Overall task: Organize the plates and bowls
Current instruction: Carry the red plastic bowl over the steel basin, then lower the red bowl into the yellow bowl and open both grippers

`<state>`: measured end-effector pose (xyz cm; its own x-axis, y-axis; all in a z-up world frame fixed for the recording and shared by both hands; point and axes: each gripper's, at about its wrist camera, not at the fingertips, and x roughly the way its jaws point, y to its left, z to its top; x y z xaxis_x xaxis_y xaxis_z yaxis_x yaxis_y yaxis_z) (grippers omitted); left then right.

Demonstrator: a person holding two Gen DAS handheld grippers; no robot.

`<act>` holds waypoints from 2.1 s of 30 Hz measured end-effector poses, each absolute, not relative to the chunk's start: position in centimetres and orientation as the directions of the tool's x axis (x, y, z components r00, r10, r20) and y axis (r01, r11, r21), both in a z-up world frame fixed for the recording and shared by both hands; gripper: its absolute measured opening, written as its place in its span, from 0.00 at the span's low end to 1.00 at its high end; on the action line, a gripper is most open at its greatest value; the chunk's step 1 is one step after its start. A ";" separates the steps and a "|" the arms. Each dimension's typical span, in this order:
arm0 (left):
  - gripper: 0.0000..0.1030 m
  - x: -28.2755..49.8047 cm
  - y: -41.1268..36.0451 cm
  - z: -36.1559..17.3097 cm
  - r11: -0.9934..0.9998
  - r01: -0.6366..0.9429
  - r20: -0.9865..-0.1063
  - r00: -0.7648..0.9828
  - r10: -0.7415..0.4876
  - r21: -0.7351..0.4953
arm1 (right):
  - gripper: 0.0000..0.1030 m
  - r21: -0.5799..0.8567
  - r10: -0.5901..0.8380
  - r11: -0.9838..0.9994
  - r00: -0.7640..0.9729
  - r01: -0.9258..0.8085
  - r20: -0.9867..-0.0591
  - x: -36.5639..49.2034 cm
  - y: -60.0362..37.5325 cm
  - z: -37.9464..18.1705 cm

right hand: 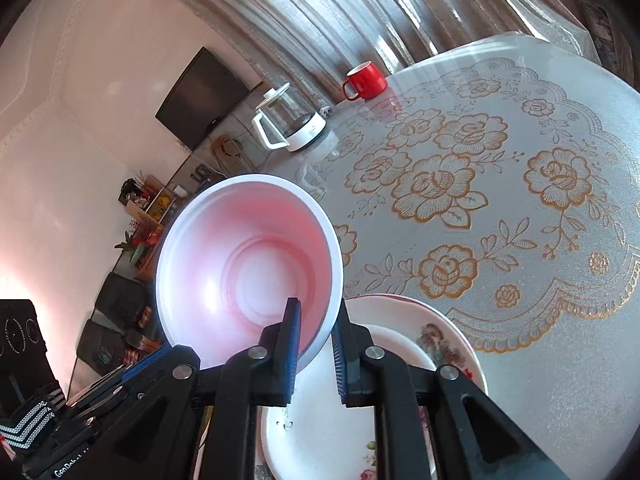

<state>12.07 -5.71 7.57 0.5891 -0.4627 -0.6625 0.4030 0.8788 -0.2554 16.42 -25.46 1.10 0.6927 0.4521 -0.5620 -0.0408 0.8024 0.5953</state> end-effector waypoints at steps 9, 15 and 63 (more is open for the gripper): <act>0.15 10.3 -1.7 6.6 0.883 0.352 -0.651 0.599 -0.467 -0.309 | 0.13 0.570 0.484 0.816 0.654 -0.098 -0.581 16.1 -21.6 1.0; 0.15 8.8 1.2 6.5 0.886 0.314 -0.635 0.618 -0.463 -0.341 | 0.13 0.548 0.502 0.824 0.632 -0.144 -0.590 15.7 -18.8 1.3; 0.21 3.6 12.3 1.9 0.921 0.092 -0.646 0.686 -0.335 -0.379 | 0.13 0.460 0.575 0.817 0.427 -0.348 -0.698 13.4 -5.2 -1.3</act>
<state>3.61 12.26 1.93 0.6864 -0.3347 -0.6456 0.0921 0.9206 -0.3794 13.40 -5.21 -1.29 0.4267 0.5749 -0.6981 -0.3485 0.8168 0.4597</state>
